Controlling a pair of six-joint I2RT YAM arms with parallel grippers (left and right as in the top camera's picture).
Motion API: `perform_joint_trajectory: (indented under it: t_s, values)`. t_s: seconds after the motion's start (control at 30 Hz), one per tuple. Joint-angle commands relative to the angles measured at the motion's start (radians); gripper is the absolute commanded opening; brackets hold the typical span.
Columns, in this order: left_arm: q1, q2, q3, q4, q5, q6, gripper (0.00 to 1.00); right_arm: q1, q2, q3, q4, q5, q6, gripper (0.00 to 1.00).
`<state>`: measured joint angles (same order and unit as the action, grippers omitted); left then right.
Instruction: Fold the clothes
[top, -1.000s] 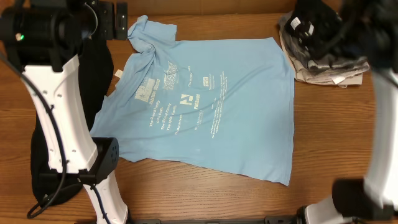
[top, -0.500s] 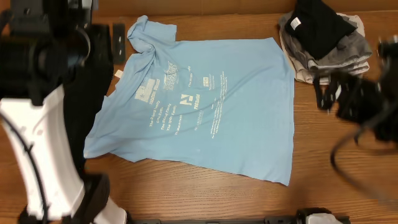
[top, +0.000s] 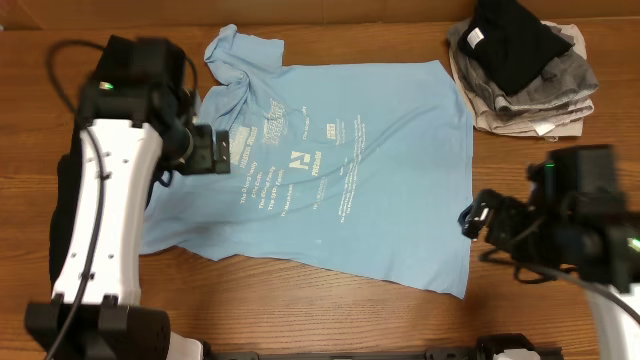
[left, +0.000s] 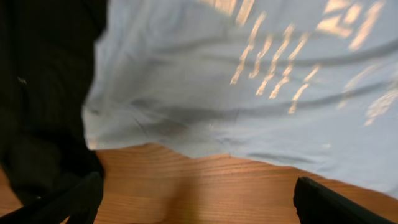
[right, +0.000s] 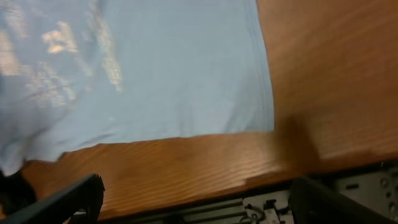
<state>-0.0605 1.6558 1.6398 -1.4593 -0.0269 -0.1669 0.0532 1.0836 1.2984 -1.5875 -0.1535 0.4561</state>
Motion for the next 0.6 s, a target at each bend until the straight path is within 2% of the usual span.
perform_joint_trajectory:
  t_s: [0.0, 0.17, 0.3, 0.37, 0.47, 0.57]
  values:
    - [-0.002, -0.009, -0.154, 0.068, 0.014, -0.061, 1.0, 0.004, -0.017, -0.159, 0.063, 0.023, 0.147, 1.0]
    - [0.028, -0.009, -0.354, 0.21, 0.095, -0.105, 1.0, 0.004, -0.016, -0.384, 0.217, -0.026, 0.227, 1.0]
    - [0.065, -0.009, -0.454, 0.287, 0.102, -0.164, 1.0, 0.004, -0.016, -0.541, 0.355, -0.086, 0.269, 0.99]
    - [0.086, -0.009, -0.486, 0.317, 0.105, -0.195, 1.0, 0.004, -0.016, -0.623, 0.429, -0.1, 0.303, 0.93]
    - [0.115, -0.009, -0.515, 0.346, 0.106, -0.242, 1.0, 0.004, -0.016, -0.728, 0.526, -0.104, 0.379, 0.8]
    - [0.131, -0.009, -0.52, 0.362, 0.105, -0.26, 1.0, 0.004, -0.016, -0.788, 0.566, -0.102, 0.428, 0.77]
